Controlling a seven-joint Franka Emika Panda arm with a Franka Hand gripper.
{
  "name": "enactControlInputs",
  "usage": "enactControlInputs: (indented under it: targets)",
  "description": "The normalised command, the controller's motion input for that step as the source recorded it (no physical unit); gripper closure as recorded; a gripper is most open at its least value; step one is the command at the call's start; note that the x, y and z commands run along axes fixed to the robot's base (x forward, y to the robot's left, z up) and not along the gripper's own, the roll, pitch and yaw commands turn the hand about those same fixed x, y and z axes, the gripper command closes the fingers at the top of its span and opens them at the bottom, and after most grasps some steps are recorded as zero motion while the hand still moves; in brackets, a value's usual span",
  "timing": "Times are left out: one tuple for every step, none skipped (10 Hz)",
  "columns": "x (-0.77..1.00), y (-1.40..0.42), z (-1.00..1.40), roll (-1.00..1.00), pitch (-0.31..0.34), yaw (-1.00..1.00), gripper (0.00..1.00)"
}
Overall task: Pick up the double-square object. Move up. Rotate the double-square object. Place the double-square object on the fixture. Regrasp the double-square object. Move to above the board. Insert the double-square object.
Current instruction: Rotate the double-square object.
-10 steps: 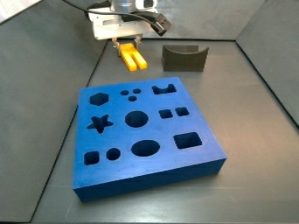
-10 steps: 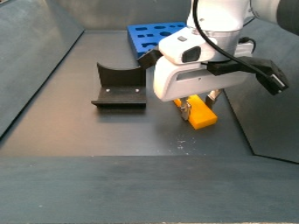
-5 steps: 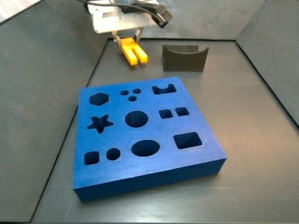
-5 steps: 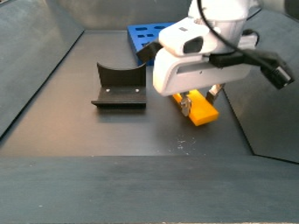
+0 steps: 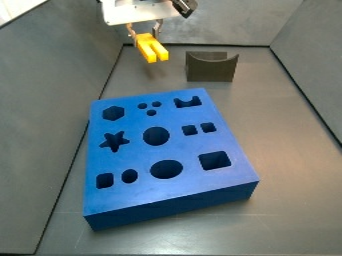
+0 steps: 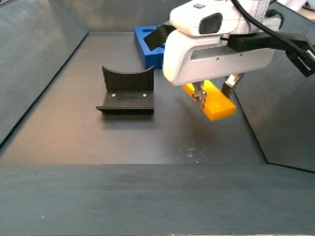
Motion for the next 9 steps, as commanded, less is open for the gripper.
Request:
enactControlInputs:
  targets:
    - [-0.11, -0.40, -0.04, 0.01, -0.016, 0.01, 1.00]
    - [-0.08, -0.28, -0.02, 0.02, -0.034, 0.03, 1.00]
    - [0.00, 0.00, 0.00, 0.00, 0.000, -1.00, 1.00]
    - [0.01, 0.06, 0.00, 0.00, 0.000, -1.00, 1.00]
    - [0.01, 0.06, 0.00, 0.00, 0.000, -1.00, 1.00]
    - [0.00, 0.04, 0.00, 0.00, 0.000, -1.00, 1.00]
    - [0.00, 0.03, -0.01, 0.00, 0.000, -1.00, 1.00]
    - [0.00, 0.03, -0.01, 0.00, 0.000, -1.00, 1.00]
    - [0.00, 0.03, -0.01, 0.00, 0.000, -1.00, 1.00]
